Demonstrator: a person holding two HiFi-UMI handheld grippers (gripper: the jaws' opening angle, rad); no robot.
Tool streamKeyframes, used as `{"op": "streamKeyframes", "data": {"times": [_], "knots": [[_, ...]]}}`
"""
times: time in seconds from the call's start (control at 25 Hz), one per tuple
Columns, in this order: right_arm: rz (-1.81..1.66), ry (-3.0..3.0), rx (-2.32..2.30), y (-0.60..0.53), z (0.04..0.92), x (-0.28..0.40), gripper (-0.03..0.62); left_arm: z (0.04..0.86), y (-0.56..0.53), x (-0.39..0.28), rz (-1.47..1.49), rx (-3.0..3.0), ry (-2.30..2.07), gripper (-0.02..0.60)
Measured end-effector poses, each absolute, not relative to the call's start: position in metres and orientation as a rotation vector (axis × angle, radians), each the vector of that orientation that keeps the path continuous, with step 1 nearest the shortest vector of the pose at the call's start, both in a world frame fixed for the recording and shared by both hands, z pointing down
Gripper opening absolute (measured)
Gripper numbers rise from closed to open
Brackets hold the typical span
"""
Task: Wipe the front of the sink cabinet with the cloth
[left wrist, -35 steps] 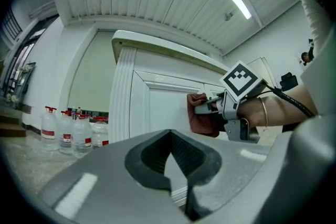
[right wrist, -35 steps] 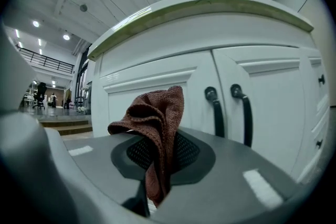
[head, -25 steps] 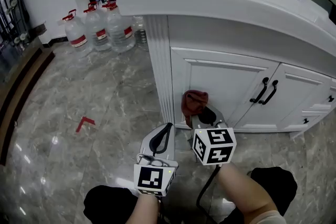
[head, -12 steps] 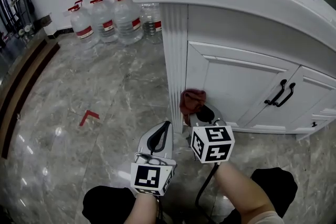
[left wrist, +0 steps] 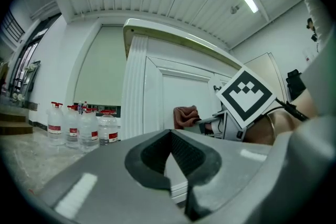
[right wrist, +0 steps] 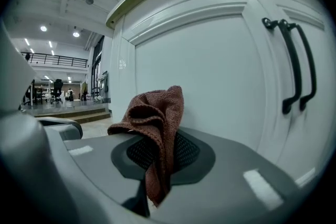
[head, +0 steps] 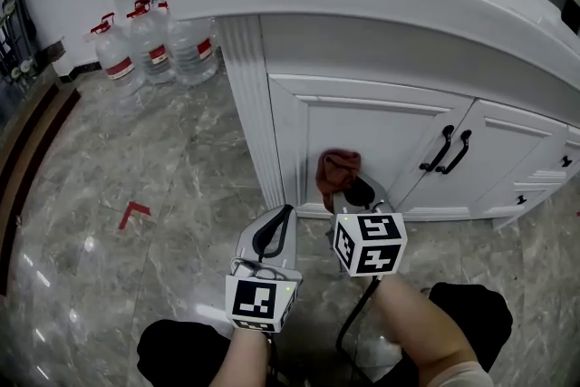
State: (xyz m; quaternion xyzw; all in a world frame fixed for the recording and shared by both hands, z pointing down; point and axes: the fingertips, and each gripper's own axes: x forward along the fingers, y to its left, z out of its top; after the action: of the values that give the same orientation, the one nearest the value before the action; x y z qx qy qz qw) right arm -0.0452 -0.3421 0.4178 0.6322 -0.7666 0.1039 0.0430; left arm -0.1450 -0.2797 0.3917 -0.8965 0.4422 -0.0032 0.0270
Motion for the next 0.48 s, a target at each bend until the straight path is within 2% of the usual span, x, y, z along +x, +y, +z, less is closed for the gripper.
{"op": "streamKeyframes", "data": {"times": [0.48], "knots": [[0.298,-2.128,2.091,-0.312,0.425,0.054,0.080,0.386,-0.274,-0.102,0.032,-2.814,1.285,0.000]]}}
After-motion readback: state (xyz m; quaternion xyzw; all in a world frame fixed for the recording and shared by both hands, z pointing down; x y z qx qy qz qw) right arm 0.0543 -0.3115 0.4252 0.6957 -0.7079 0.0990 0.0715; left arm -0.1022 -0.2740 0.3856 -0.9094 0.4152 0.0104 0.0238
